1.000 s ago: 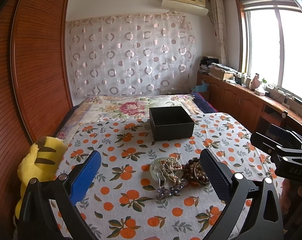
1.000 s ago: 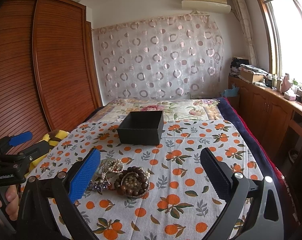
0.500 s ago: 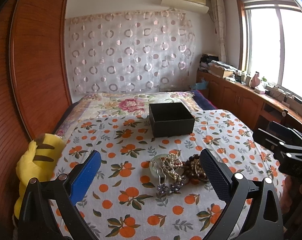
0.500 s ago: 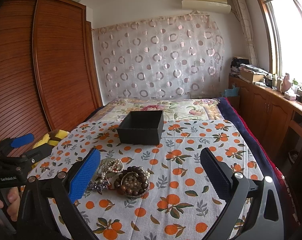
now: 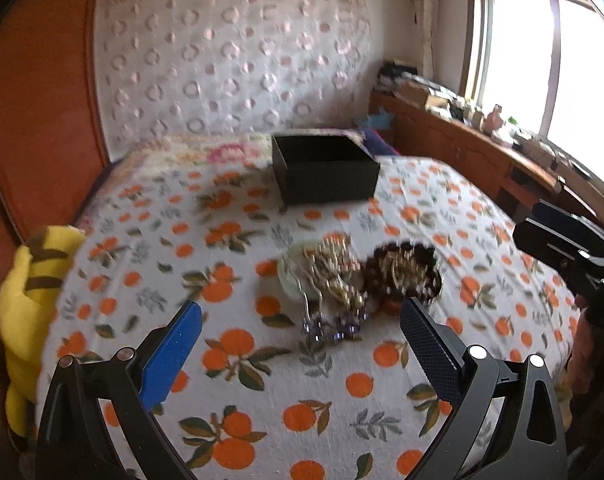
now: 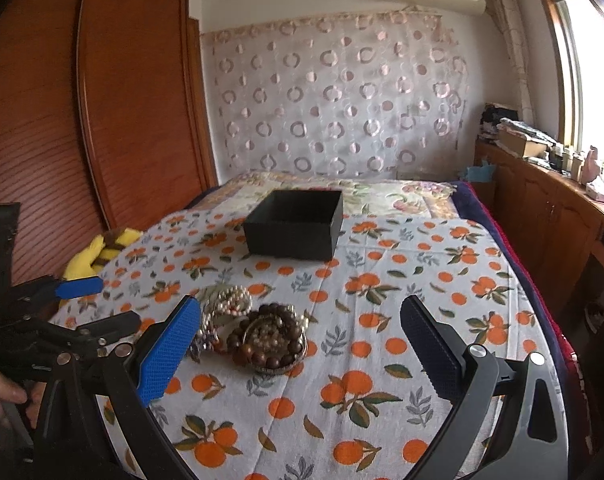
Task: Organize jewelry
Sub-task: 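Lower the left gripper onto the silver hairpins with flower ornaments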
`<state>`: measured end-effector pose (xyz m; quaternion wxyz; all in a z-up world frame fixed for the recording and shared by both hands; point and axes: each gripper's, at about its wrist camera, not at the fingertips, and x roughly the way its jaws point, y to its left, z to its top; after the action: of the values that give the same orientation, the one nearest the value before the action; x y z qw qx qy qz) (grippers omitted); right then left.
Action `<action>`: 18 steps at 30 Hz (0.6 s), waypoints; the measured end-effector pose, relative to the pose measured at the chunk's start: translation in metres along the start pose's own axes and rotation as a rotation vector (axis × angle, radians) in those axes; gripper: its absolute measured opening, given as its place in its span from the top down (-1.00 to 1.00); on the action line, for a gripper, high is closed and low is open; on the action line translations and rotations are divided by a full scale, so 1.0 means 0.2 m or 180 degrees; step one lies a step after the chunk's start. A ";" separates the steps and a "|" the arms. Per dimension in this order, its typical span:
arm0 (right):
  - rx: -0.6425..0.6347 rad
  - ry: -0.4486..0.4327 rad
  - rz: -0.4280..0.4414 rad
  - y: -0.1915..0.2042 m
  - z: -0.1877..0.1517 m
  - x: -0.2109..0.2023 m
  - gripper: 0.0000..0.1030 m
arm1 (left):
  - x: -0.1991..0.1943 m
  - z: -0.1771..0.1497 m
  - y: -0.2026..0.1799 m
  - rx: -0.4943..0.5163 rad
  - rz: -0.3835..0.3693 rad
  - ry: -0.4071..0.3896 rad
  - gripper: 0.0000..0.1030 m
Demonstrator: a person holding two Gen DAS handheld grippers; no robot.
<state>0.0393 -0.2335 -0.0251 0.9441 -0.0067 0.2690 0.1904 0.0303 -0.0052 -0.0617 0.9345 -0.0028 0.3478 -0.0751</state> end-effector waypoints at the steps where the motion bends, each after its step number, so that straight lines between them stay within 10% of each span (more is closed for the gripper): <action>1: 0.0001 0.0021 0.0004 -0.01 -0.01 0.01 -0.96 | 0.02 -0.01 0.00 -0.0001 -0.0029 0.0038 -0.84; 18: 0.0043 0.0180 -0.0077 -0.10 -0.07 0.05 -0.96 | 0.34 0.01 -0.13 0.0196 -0.0057 0.0601 -0.61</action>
<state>0.0476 -0.2499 -0.0450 0.9384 -0.0089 0.2967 0.1770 0.0776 -0.0414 -0.1030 0.8965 0.0300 0.4318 -0.0941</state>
